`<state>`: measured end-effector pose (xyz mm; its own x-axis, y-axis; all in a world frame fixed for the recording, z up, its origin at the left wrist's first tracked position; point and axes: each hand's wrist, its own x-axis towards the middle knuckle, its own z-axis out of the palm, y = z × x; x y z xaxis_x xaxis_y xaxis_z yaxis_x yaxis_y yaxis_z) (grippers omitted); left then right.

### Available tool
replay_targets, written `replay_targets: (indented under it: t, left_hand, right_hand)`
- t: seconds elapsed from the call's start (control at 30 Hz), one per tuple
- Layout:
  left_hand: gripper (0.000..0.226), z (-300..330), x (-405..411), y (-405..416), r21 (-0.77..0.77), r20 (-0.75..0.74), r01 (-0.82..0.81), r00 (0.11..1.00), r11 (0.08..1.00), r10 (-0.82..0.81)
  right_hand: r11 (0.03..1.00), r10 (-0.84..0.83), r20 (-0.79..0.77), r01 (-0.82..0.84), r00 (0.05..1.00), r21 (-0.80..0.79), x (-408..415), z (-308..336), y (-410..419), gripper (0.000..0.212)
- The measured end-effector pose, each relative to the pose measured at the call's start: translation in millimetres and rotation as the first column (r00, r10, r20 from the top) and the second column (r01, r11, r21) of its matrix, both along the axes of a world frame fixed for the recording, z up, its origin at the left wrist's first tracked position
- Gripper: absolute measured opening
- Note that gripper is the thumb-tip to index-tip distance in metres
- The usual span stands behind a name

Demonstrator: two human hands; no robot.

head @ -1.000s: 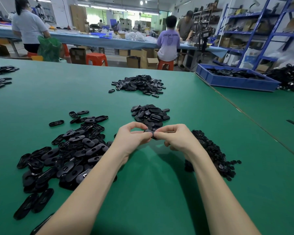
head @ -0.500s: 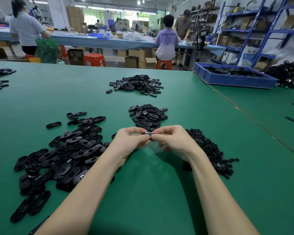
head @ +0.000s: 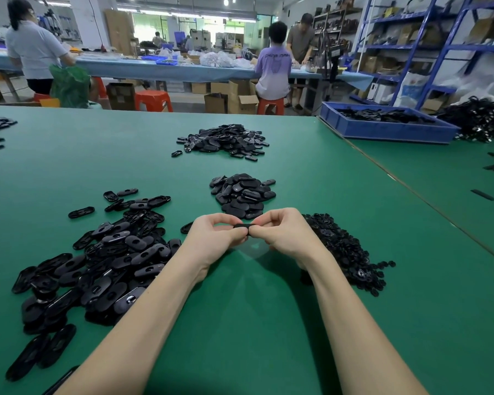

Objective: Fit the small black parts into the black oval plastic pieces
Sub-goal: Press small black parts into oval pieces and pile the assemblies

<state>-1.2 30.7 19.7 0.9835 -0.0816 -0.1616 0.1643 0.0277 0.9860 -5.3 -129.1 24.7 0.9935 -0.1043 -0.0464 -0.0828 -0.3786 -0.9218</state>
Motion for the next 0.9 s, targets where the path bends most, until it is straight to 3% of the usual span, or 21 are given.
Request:
replay_targets:
  t: [0.27, 0.4, 0.53, 0.63, 0.77, 0.9]
  left_hand:
    - [0.014, -1, -1, -2, 0.072, 0.069, -0.028, 0.997, 0.997, 0.023]
    - [0.019, 8, 2, 7, 0.289, 0.251, 0.044, 0.96, 0.956, -0.12]
    - [0.011, 8, 4, 8, 0.494, 0.459, -0.117, 0.877, 0.861, -0.144]
    - [0.012, 1, 4, 7, 0.584, 0.474, -0.161, 0.864, 0.796, -0.173]
    - [0.014, -8, 6, 7, 0.573, 0.411, -0.137, 0.901, 0.808, -0.138]
    - [0.011, -6, 8, 9, 0.291, 0.277, -0.04, 0.96, 0.956, -0.044]
  right_hand:
    - [0.982, 0.0, 0.013, -0.002, 1.0, 0.189, -1, -3, 4, 0.009]
    - [0.936, -0.001, -0.005, 0.003, 1.0, 0.351, -4, 1, -7, 0.011]
    - [0.919, -0.057, -0.036, 0.067, 0.998, 0.388, -2, -1, -7, 0.013]
    - [0.929, -0.107, -0.05, 0.118, 0.993, 0.351, 1, -6, -3, 0.005]
    - [0.958, -0.142, 0.006, 0.136, 0.99, 0.253, 3, -9, 0, 0.007]
    - [0.978, -0.031, -0.009, 0.032, 0.999, 0.208, 2, -7, -5, 0.007]
